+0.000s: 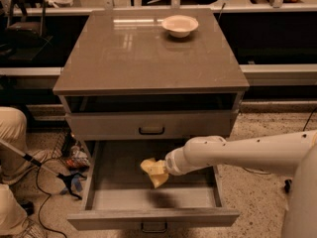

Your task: Place sponge into middle drawer

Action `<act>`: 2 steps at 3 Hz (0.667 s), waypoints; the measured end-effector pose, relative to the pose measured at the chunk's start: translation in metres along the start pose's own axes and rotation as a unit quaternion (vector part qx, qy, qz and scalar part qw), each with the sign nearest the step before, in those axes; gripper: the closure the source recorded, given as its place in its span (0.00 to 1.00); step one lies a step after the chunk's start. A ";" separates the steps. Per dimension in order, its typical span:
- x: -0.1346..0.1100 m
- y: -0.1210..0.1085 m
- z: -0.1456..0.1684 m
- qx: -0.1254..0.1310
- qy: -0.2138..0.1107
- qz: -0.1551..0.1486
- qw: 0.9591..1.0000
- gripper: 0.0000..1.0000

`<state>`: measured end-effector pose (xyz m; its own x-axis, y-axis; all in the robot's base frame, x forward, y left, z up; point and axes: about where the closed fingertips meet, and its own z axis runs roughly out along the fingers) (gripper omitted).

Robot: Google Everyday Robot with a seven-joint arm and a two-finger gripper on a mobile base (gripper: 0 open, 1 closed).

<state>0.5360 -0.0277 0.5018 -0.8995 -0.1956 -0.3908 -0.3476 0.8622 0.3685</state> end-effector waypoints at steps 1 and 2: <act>0.005 0.017 0.043 -0.020 0.026 0.003 0.999 0.83; 0.008 0.026 0.072 -0.029 0.041 0.005 0.999 0.59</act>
Offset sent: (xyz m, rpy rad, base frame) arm 0.0074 0.0752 -0.0784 0.0355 0.1220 0.0568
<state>0.5391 0.0262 0.4478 -0.9208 -0.2265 -0.3174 -0.3511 0.8359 0.4220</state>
